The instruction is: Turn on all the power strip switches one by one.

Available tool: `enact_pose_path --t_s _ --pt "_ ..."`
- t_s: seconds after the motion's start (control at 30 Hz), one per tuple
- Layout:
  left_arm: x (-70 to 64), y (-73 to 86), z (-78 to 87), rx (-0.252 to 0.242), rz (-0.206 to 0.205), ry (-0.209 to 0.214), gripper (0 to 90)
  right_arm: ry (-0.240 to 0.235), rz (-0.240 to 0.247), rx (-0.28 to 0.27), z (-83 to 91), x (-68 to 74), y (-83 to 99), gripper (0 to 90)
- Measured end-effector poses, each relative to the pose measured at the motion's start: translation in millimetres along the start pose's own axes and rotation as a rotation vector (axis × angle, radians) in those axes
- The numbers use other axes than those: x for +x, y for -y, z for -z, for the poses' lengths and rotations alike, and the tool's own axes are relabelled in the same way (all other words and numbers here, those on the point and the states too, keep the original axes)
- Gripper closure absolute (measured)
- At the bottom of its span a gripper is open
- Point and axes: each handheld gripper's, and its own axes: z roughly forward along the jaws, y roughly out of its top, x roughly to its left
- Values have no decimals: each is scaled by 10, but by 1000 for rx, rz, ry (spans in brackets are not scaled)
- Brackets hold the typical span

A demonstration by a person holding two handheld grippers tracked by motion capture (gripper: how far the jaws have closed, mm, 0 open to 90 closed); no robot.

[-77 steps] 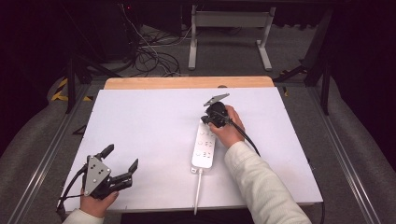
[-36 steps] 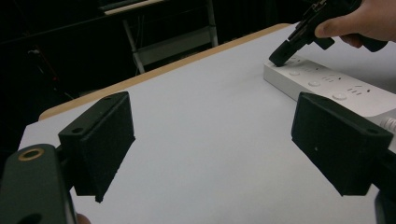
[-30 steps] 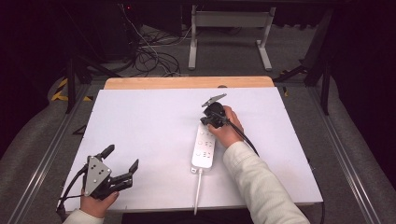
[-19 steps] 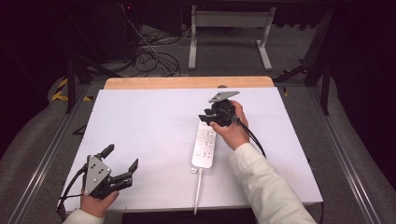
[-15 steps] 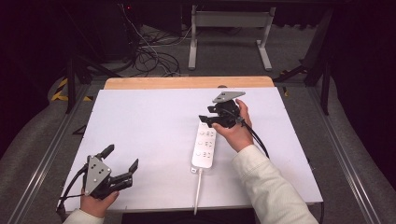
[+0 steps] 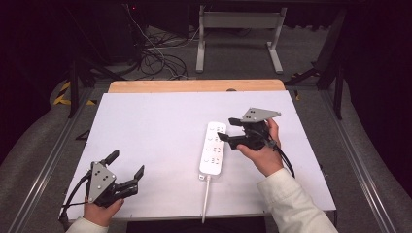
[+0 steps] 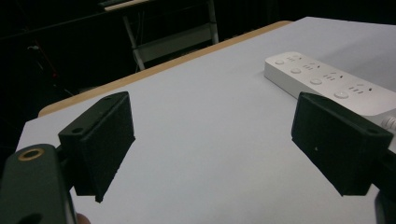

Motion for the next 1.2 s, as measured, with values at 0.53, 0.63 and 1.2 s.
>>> enact_pose_path --t_s 0.53,0.63,1.2 --pt "-17 8 12 13 -1 20 131 -14 47 -18 463 108 665 223" --pt "-34 26 39 21 -6 31 128 -27 55 -27 522 121 762 217" --pt "-23 131 49 58 33 123 100 -52 12 31 533 131 1198 219"
